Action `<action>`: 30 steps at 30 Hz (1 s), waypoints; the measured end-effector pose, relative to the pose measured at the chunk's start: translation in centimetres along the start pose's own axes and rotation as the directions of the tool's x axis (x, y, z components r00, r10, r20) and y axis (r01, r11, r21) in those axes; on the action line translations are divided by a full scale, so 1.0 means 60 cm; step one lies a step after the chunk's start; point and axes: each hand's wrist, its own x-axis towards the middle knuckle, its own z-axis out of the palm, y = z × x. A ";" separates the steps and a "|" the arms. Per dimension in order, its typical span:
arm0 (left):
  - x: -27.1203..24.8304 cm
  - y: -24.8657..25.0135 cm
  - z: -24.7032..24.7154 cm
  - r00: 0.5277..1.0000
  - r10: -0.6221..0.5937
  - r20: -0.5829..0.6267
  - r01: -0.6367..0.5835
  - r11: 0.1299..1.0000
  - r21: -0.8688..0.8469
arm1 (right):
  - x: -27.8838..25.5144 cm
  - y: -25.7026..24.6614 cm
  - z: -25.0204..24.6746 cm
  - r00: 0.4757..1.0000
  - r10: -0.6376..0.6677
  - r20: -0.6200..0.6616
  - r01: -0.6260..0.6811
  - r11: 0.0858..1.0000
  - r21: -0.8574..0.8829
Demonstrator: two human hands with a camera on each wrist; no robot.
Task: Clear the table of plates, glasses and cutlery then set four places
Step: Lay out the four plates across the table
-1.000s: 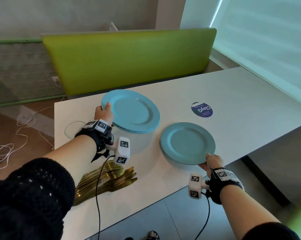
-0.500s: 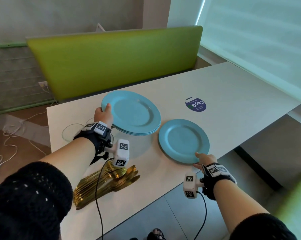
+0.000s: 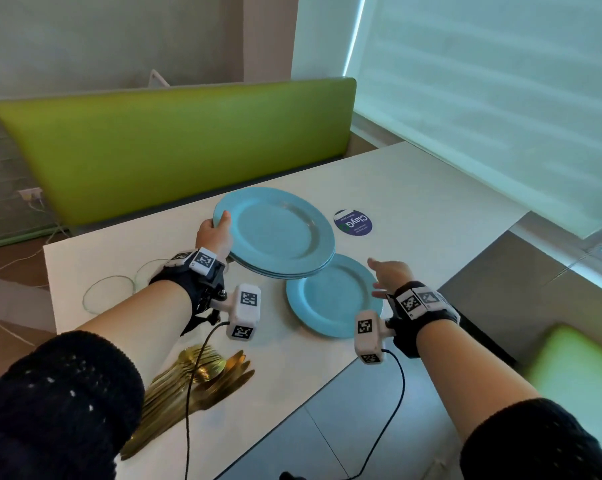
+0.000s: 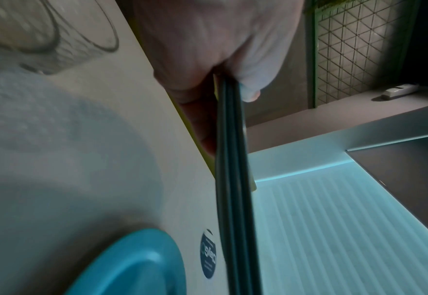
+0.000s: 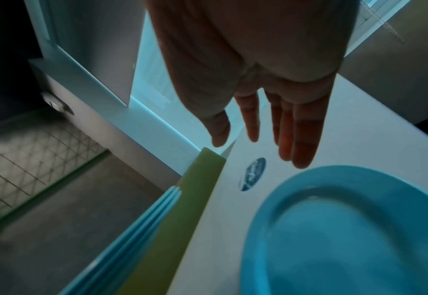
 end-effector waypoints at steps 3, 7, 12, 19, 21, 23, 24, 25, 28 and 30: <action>-0.019 0.020 0.051 0.992 -0.026 0.124 0.032 0.998 -0.052 | -0.021 -0.058 -0.014 0.998 -0.035 0.055 0.022 0.976 0.218; -0.028 0.030 0.120 0.959 -0.047 0.278 0.073 0.994 -0.083 | -0.002 -0.090 -0.030 0.992 -0.122 0.011 0.118 0.978 0.171; -0.005 0.037 0.195 0.935 -0.047 0.351 0.081 0.993 -0.085 | 0.053 -0.092 -0.074 0.984 -0.152 -0.096 0.161 0.983 0.084; 0.024 0.070 0.307 0.934 -0.085 0.346 0.143 0.979 -0.147 | 0.165 -0.123 -0.143 0.992 -0.089 -0.090 0.102 0.984 0.144; 0.029 0.077 0.337 0.936 -0.117 0.332 0.171 0.975 -0.141 | 0.193 -0.130 -0.157 0.994 -0.083 -0.069 0.093 0.984 0.153; 0.038 0.079 0.361 0.941 -0.119 0.317 0.171 0.975 -0.143 | 0.215 -0.134 -0.169 0.996 -0.080 -0.035 0.085 0.979 0.188; 0.046 0.076 0.373 0.945 -0.113 0.306 0.165 0.975 -0.152 | 0.229 -0.134 -0.175 0.997 -0.072 -0.024 0.076 0.975 0.211; 0.054 0.075 0.383 0.948 -0.113 0.299 0.162 0.976 -0.146 | 0.243 -0.134 -0.181 0.998 -0.064 -0.015 0.065 0.970 0.233; 0.077 0.066 0.411 0.956 -0.102 0.273 0.121 0.991 -0.054 | 0.282 -0.130 -0.191 0.999 -0.051 -0.003 0.050 0.958 0.282; 0.091 0.057 0.423 0.969 -0.089 0.229 0.091 0.996 0.002 | 0.306 -0.126 -0.197 0.999 -0.029 -0.027 0.036 0.948 0.317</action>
